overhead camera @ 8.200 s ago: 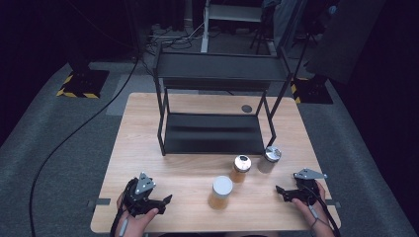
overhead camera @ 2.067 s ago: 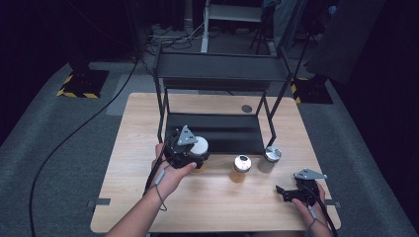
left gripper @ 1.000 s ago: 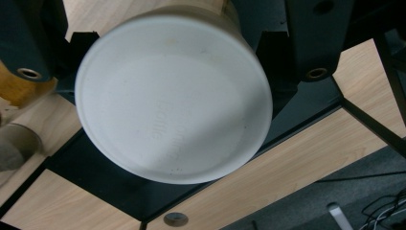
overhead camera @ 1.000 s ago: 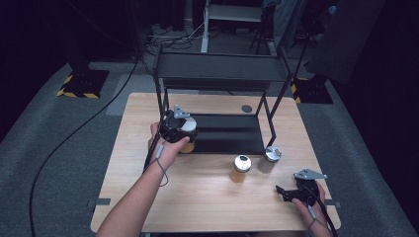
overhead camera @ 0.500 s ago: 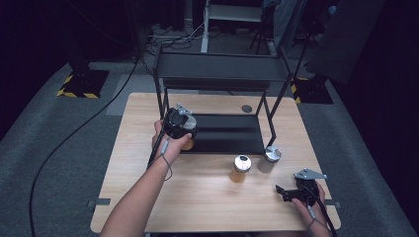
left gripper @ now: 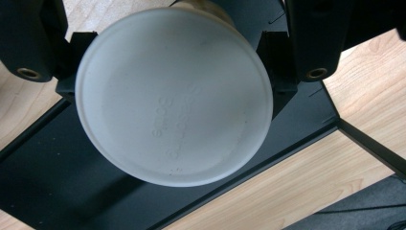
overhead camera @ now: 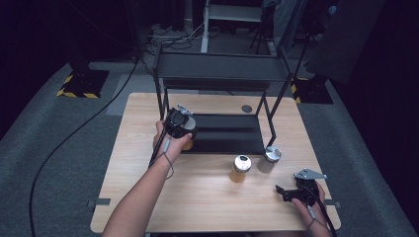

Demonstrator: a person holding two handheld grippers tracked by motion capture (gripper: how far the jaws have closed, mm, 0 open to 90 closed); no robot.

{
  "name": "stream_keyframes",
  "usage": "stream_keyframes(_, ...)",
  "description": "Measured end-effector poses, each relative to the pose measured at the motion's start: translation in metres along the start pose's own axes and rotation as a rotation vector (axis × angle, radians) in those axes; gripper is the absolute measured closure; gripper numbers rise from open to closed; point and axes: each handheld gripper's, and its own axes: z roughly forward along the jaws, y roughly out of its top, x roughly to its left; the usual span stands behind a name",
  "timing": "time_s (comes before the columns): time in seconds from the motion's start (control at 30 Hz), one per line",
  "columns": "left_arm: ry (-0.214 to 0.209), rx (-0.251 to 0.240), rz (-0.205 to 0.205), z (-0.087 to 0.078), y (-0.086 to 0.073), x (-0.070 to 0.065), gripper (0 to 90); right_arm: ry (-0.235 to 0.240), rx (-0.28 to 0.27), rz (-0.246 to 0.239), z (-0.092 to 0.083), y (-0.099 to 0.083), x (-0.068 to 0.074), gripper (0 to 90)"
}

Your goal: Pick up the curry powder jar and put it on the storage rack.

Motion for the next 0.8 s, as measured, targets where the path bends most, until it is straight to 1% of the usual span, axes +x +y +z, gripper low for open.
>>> stream_keyframes(0.13, 0.004, 0.005, 0.004, 0.001, 0.000, -0.001, 33.7, 0.000, 0.000, 0.000, 0.000, 0.000, 0.000, 2.9)
stream_keyframes(0.27, 0.003, -0.006, 0.009, 0.002, -0.003, -0.002, 33.6, -0.001, 0.000, 0.001, 0.000, 0.000, 0.000, 2.9)
stream_keyframes(0.37, 0.001, -0.005, 0.000, 0.002, -0.004, 0.000, 33.5, -0.001, 0.000, 0.001, 0.000, 0.000, 0.000, 2.9)
stream_keyframes(0.5, -0.005, -0.015, -0.021, 0.001, -0.008, 0.003, 33.4, -0.001, 0.000, 0.001, 0.000, 0.000, 0.000, 2.9)
stream_keyframes(0.63, -0.005, -0.017, -0.029, 0.000, -0.010, 0.006, 33.4, -0.001, 0.000, 0.001, 0.000, 0.000, 0.000, 2.9)
stream_keyframes(0.73, 0.005, -0.008, -0.033, 0.000, -0.011, 0.006, 33.2, -0.001, 0.000, 0.001, 0.000, 0.000, 0.000, 2.9)
stream_keyframes(0.8, 0.000, -0.008, -0.037, 0.000, -0.013, 0.007, 33.0, -0.001, 0.000, 0.002, 0.000, 0.000, 0.000, 2.9)
